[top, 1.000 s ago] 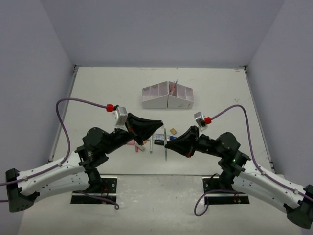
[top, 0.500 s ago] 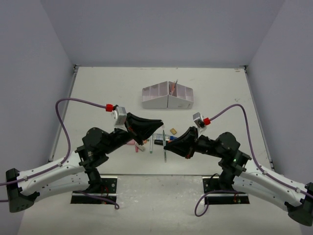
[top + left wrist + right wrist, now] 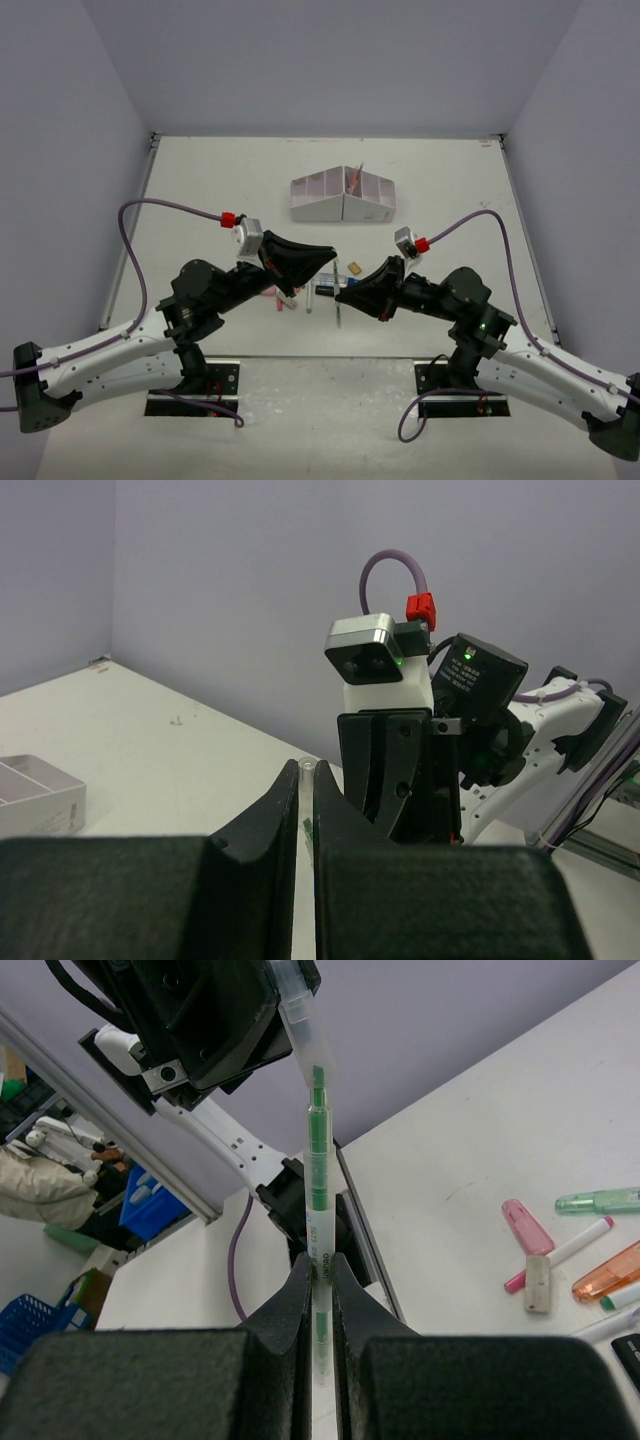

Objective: Sort the stationery into containers
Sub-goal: Close the pen cap on the pen.

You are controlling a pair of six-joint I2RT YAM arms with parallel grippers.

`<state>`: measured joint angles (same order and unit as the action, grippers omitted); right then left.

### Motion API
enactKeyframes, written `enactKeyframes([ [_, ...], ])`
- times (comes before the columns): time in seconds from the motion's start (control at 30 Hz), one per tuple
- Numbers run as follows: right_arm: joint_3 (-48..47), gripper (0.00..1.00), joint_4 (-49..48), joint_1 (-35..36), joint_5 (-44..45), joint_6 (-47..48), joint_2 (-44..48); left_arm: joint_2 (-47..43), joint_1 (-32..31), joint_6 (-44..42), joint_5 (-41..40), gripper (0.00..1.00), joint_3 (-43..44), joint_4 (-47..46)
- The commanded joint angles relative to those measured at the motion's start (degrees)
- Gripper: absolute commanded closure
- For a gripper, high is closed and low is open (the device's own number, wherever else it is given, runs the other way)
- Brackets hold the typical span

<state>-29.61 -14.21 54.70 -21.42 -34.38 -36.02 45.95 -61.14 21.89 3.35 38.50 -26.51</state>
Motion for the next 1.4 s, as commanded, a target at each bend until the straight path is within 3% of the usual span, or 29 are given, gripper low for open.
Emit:
enactKeyframes([
  [0.0, -2.59, 1.0, 0.36, 0.23, 2.2, 1.48, 1.15, -0.02, 0.06, -0.15, 0.89, 1.0, 1.17, -2.4],
  [0.53, -4.77, 1.0, 2.78, 0.23, 4.28, 5.24, 2.98, 3.29, 0.06, 5.07, -1.83, 1.0, 3.53, 2.93],
  [0.73, -5.83, 1.0, 3.48, 0.2, 5.58, 9.12, 3.89, 6.39, 0.06, 10.58, -8.4, 1.0, 8.66, 11.85],
  [1.0, -6.08, 1.0, 4.38, 0.23, 8.44, 11.29, 5.77, 7.8, 0.06, 13.64, -10.87, 1.0, 13.17, 22.27],
  [1.37, -7.8, 1.0, 0.32, 0.23, 6.66, 3.23, 2.61, 0.33, -0.03, 14.97, -13.16, 1.0, 2.14, 9.27],
])
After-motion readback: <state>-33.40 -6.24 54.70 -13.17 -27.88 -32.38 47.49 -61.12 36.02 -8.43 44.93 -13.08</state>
